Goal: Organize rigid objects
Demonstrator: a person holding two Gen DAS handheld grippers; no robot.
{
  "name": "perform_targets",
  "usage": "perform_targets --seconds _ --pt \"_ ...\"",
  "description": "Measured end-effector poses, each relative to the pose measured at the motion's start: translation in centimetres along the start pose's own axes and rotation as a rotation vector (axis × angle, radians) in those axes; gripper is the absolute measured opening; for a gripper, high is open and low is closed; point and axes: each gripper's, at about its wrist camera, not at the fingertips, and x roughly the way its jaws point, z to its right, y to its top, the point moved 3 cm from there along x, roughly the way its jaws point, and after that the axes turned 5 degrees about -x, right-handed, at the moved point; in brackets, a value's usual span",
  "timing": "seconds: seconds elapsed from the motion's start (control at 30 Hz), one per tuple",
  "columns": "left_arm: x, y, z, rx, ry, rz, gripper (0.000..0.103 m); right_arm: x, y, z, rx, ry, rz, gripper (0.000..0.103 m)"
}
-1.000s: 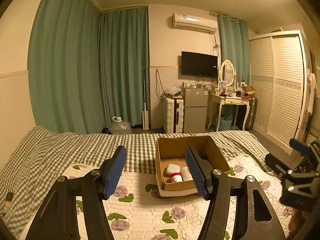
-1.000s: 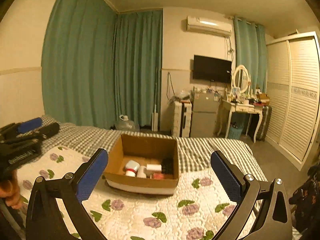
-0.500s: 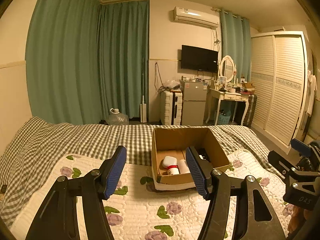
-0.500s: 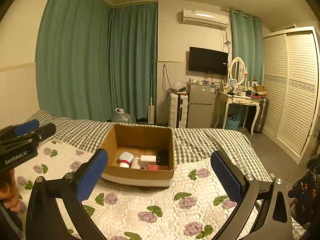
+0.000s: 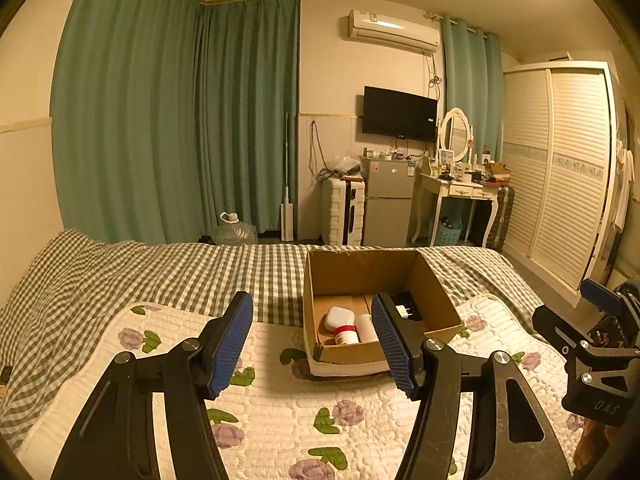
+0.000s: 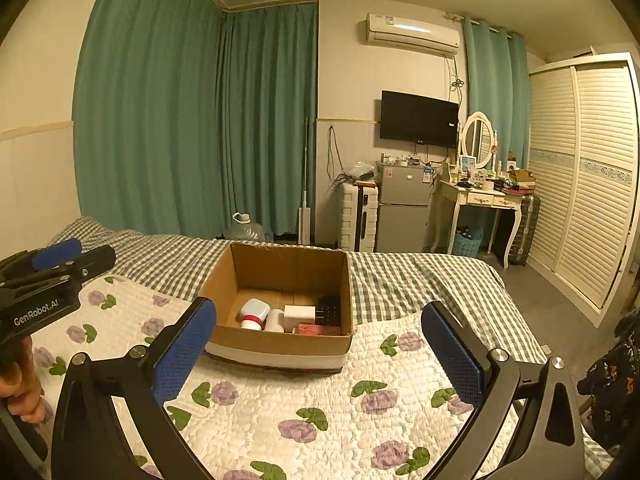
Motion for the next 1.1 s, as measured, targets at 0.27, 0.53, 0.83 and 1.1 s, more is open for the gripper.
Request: perform_targets --seconds 0.27,0.53,0.83,1.1 --pt "0.2 -0.2 0.2 0.015 0.009 0.001 0.065 0.4 -0.4 0.3 0.015 0.008 -0.019 0.103" --pt "0.6 -0.5 0.2 0.019 0.015 -0.002 0.065 0.4 -0.5 0.5 0.018 0.007 -0.023 0.103" --pt "0.8 -0.6 0.2 0.018 0.019 -0.008 0.065 0.6 -0.5 0.5 0.019 0.004 -0.029 0.103" --pt "1.2 -0.9 -0.5 -0.005 0.017 -0.031 0.065 0.6 -0.4 0.5 0.017 0.005 -0.034 0.103"
